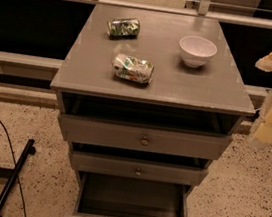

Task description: Close bottom drawer

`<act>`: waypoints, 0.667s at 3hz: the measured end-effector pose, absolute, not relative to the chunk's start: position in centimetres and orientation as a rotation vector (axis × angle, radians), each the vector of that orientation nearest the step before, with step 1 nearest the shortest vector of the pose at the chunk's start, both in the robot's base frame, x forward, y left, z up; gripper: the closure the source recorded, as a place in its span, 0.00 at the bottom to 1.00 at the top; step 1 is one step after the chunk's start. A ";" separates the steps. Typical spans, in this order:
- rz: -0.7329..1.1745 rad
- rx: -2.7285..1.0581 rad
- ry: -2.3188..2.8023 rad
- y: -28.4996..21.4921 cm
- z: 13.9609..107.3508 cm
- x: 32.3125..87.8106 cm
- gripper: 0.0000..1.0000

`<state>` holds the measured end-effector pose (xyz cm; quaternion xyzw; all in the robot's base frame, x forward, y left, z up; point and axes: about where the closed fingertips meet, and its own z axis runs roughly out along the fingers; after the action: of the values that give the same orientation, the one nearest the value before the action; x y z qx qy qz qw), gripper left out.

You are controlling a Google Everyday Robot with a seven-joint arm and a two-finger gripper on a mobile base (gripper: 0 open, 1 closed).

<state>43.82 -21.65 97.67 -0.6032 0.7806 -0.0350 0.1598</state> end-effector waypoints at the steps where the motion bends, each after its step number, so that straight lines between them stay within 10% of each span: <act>1: -0.100 -1.724 2.230 -21.7 97.7 43.8 0.00; 2: -0.105 -1.697 2.218 -22.2 95.4 43.9 0.00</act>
Offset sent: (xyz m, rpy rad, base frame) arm 0.0039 -0.0269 -0.1092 0.0671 -0.0871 -0.0406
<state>43.88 -22.19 95.41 -0.5982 0.7816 -0.0370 0.1727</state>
